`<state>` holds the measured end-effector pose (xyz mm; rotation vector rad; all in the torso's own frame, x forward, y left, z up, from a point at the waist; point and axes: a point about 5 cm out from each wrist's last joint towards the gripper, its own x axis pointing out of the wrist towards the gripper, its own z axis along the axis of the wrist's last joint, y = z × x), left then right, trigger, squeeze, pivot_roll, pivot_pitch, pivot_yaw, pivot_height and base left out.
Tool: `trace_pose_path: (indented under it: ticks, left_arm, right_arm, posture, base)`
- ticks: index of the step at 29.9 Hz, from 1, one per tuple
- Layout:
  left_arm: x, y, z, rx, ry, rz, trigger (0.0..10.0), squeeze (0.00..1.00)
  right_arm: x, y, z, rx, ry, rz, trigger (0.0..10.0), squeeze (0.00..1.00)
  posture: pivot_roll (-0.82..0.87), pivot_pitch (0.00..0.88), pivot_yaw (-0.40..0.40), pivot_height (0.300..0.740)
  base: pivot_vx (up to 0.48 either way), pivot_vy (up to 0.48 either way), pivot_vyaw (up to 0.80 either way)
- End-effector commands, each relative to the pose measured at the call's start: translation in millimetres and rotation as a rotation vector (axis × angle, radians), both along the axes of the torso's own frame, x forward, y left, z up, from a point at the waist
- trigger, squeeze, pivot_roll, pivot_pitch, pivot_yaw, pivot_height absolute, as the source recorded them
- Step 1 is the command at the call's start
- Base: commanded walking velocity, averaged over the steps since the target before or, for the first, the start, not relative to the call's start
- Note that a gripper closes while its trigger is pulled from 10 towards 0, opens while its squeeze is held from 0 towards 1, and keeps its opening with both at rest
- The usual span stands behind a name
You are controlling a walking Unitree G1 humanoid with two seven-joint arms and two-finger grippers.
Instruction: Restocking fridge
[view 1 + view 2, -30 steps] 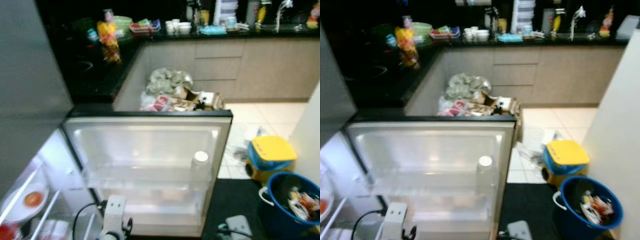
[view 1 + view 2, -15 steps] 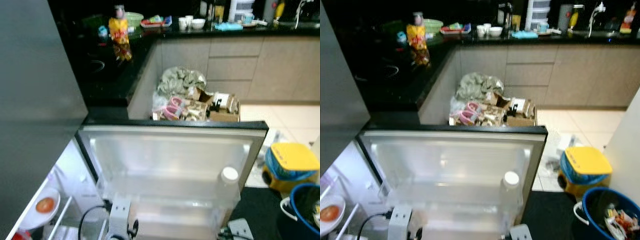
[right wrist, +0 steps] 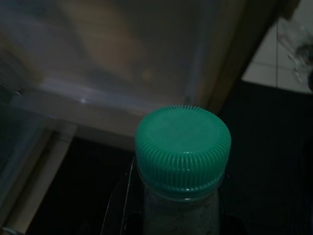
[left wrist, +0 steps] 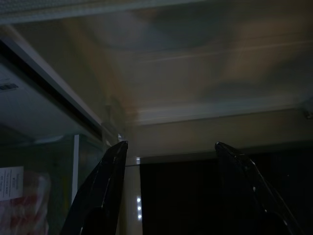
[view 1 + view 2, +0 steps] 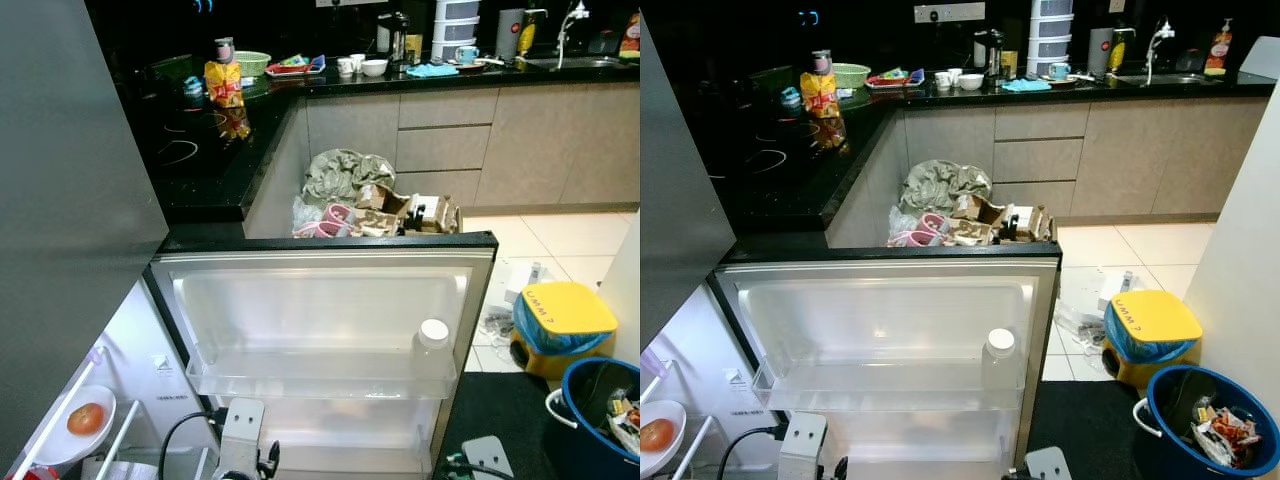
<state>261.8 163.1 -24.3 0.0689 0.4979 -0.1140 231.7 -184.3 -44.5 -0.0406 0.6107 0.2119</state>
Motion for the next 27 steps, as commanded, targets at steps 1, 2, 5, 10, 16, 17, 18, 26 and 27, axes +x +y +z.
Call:
trace_pose_path:
  ticks: [1,2,5,10,16,17,18,26,27]
  left_arm:
    - [-2.9,-2.3,-3.2,-0.012,0.015,0.011,10.0,0.00]
    - [-2.4,-2.0,-2.7,-0.011,0.012,0.017,10.0,0.00]
    - [-1.1,-1.5,-1.3,-0.008,0.001,0.029,10.0,0.00]
    - [-2.8,-0.2,-1.3,-0.004,-0.010,0.044,10.0,0.00]
    - [-10.1,5.9,-4.5,0.005,-0.012,0.063,10.0,0.00]
    - [-10.7,6.8,-4.8,0.006,-0.012,0.064,10.0,0.00]
    - [-11.2,7.3,-5.0,0.008,-0.012,0.064,10.0,0.00]
    - [-10.0,11.5,-3.1,0.024,-0.018,0.058,10.0,0.00]
    - [-10.0,11.5,-3.1,0.024,-0.018,0.058,10.0,0.00]
  right_arm:
    - [4.1,4.0,2.3,0.008,-0.005,0.018,10.0,0.00]
    - [7.0,6.1,4.5,0.010,-0.017,0.034,10.0,0.00]
    - [13.5,10.8,8.6,0.016,-0.027,0.069,10.0,0.00]
    - [23.5,17.9,15.2,0.015,-0.043,0.124,10.0,0.00]
    - [37.9,25.6,26.6,0.047,-0.077,0.163,10.0,0.00]
    - [39.3,26.8,27.7,0.048,-0.080,0.171,10.0,0.00]
    - [40.3,27.7,28.6,0.045,-0.082,0.181,10.0,0.00]
    - [44.4,31.6,31.9,0.066,-0.091,0.188,10.0,0.00]
    - [44.4,31.6,31.9,0.066,-0.091,0.188,10.0,0.00]
  posture:
    - [-0.08,0.086,0.036,0.710]
    - [-0.08,0.086,0.029,0.710]
    - [-0.07,0.086,0.004,0.710]
    - [-0.05,0.087,-0.018,0.710]
    - [-0.03,0.089,-0.027,0.680]
    - [-0.03,0.090,-0.026,0.675]
    - [-0.03,0.090,-0.025,0.670]
    - [-0.03,0.097,-0.012,0.670]
    - [-0.03,0.097,-0.012,0.670]
  base:
    - [0.000,0.000,0.00]
    - [0.000,0.000,0.00]
    - [0.000,0.000,0.00]
    - [0.000,0.000,0.00]
    - [0.000,0.000,0.00]
    - [0.000,0.000,0.00]
    - [0.000,0.000,0.00]
    - [0.000,0.000,0.00]
    - [0.000,0.000,0.00]
